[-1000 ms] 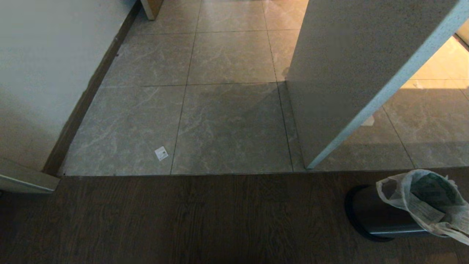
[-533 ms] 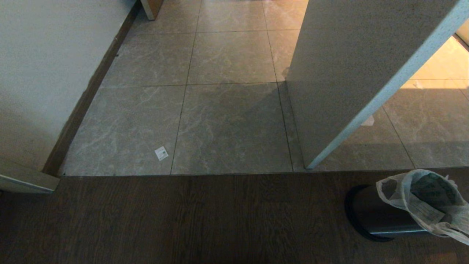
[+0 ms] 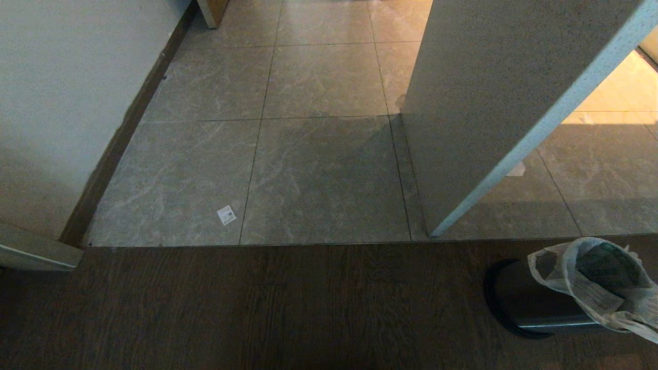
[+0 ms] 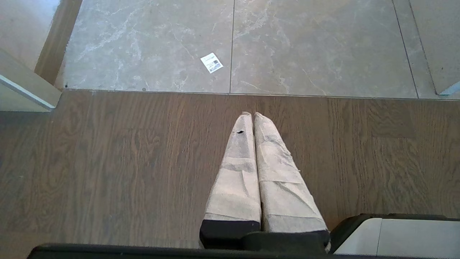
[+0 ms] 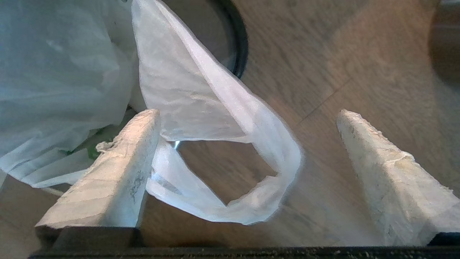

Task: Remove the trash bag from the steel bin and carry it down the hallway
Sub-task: Pick up the trash bag

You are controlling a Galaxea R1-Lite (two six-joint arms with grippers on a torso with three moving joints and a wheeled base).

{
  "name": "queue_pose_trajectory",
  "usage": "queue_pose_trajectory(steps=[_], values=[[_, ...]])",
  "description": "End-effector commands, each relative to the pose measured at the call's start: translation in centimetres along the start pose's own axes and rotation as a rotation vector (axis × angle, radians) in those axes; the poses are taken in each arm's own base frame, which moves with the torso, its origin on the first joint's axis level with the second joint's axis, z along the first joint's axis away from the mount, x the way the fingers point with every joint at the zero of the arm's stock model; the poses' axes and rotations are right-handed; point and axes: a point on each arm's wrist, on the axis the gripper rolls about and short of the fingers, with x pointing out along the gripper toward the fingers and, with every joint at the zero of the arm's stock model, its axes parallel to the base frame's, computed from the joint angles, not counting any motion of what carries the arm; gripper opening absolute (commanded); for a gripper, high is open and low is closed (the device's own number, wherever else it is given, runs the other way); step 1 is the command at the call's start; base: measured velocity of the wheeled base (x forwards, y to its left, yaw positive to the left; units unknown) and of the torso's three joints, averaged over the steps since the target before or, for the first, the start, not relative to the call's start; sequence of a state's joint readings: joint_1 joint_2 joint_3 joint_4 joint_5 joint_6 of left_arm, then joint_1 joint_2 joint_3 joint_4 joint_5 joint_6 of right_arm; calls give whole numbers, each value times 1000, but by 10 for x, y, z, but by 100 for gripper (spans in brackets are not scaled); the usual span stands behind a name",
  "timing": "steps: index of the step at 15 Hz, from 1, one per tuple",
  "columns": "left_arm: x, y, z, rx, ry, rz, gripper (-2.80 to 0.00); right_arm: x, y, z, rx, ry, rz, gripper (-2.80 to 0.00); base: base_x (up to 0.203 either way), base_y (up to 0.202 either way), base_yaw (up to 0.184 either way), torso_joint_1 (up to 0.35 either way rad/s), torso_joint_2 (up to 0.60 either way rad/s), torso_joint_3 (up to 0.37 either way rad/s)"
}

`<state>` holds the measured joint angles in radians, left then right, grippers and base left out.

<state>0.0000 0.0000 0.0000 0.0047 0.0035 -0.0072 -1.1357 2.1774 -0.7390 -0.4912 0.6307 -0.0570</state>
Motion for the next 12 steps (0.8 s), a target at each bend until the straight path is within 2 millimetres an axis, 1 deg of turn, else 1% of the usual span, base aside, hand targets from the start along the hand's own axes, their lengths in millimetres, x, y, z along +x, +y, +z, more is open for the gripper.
queue_pose_trajectory(steps=[1, 3, 6, 8, 10, 12], values=[[0, 0, 0, 0, 0, 1, -280, 1, 0, 0, 14, -2, 4, -280, 0, 0, 0, 0, 0, 0], [0, 0, 0, 0, 0, 0, -280, 4, 3, 1, 1, 0, 5, -280, 0, 0, 0, 0, 0, 0], [0, 0, 0, 0, 0, 1, -280, 10, 8, 0, -11, 18, -59, -280, 0, 0, 0, 0, 0, 0], [0, 0, 0, 0, 0, 1, -280, 7, 10, 3, -20, 6, -62, -280, 0, 0, 0, 0, 0, 0], [0, 0, 0, 0, 0, 1, -280, -4, 18, 9, -39, -23, -65, -280, 0, 0, 0, 0, 0, 0], [0, 0, 0, 0, 0, 1, -280, -22, 31, 18, -68, -69, -65, -280, 0, 0, 0, 0, 0, 0]])
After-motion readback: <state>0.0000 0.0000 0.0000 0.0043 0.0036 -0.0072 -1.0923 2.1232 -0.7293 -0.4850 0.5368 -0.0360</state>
